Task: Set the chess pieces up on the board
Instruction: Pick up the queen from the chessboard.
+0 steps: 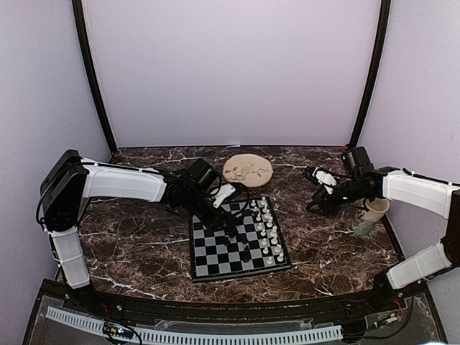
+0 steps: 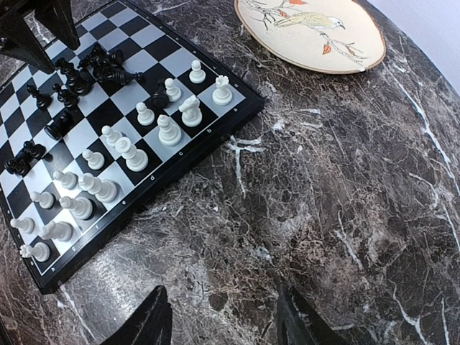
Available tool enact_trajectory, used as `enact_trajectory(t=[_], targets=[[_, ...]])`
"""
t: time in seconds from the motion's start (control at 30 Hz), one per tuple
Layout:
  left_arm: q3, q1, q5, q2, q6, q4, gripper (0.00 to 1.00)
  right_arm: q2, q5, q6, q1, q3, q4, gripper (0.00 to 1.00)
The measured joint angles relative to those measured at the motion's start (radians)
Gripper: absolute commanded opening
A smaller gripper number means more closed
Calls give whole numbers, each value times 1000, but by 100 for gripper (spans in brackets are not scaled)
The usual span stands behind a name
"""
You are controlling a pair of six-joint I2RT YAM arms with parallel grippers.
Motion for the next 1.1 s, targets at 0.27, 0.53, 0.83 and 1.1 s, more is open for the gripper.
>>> enact_trajectory(t=[0.27,0.53,0.83,1.1], targets=[[8,-1,-3,10,9,-11,28,0,3,-7,2,0,0,50],[10,-3,2,10,14,-12,23,3,9,-10,3,0,-1,49],[12,-5,1,16,21,-14,30,5,18,-10,4,0,-3,49],[12,-5,-1,22,21,-13,29,6,19,-10,4,0,-3,49]])
